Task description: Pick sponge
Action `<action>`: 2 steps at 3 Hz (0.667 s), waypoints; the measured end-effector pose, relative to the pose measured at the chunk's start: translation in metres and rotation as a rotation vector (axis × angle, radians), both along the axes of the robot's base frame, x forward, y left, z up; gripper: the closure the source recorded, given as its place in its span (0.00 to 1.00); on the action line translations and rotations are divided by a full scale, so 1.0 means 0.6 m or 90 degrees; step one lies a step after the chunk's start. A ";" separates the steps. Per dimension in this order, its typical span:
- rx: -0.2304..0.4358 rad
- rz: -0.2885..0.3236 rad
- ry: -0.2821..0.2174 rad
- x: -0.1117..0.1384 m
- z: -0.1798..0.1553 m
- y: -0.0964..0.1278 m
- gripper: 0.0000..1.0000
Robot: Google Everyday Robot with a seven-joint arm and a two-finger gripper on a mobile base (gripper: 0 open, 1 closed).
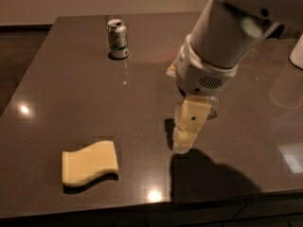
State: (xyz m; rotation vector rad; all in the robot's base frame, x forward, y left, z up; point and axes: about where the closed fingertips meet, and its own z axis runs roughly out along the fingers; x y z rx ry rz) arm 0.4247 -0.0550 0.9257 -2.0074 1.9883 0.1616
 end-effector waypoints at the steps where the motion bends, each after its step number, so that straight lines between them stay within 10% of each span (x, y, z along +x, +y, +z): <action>1: -0.003 0.063 0.005 -0.026 -0.037 0.070 0.00; 2: -0.013 0.132 0.026 -0.057 -0.079 0.135 0.00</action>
Offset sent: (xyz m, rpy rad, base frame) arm -0.0562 0.1283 -0.0825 -0.0407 0.1022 0.3472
